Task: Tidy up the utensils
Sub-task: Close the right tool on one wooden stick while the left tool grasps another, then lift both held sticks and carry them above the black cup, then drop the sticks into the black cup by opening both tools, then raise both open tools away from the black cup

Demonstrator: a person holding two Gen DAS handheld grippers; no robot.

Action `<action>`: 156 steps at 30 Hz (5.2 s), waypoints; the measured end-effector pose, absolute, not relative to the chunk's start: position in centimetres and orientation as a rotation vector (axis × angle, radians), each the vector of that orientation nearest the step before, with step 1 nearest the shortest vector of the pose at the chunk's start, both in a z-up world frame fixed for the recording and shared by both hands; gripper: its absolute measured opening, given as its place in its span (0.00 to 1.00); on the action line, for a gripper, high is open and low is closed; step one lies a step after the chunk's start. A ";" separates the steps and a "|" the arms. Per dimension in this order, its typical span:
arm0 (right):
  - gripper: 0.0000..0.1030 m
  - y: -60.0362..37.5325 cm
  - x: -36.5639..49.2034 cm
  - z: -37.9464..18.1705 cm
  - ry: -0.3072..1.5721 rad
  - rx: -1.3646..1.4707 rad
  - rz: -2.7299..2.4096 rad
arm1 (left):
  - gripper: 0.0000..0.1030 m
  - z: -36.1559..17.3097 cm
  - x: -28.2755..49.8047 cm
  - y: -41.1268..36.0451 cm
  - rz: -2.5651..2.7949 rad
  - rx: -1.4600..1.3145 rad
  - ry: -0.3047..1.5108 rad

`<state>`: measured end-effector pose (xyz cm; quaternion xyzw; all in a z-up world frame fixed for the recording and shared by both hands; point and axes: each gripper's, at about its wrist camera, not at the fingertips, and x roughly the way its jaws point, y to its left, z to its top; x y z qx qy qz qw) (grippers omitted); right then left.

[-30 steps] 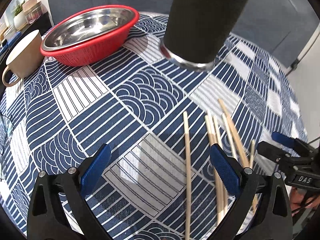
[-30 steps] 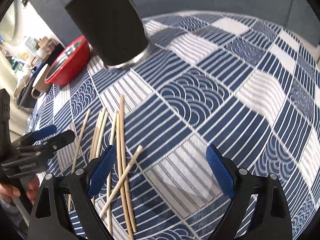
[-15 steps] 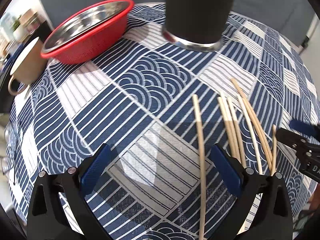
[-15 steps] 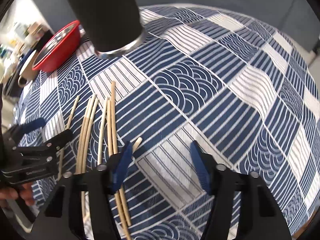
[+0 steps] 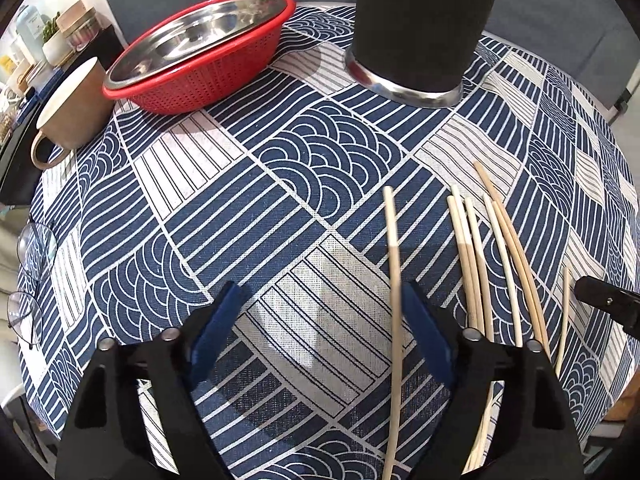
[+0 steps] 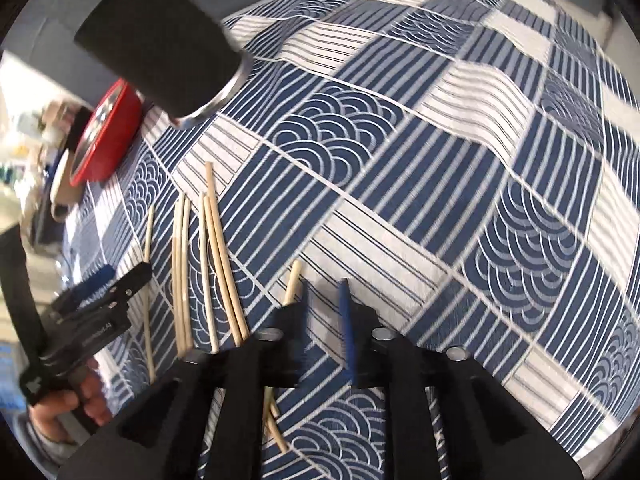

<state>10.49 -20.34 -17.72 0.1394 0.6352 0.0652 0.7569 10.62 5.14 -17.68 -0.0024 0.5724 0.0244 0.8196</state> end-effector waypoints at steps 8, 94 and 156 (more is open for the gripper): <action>0.48 -18.0 9.4 -17.3 1.354 0.168 0.141 | 0.67 -17.6 10.6 4.8 0.046 0.000 1.222; 0.04 -12.1 35.9 5.4 0.620 0.230 0.387 | 0.05 1.2 33.9 7.9 -0.147 -0.437 0.732; 0.83 -15.7 22.9 -0.7 0.703 0.189 0.227 | 0.89 -2.2 19.5 8.9 -0.012 -0.283 0.729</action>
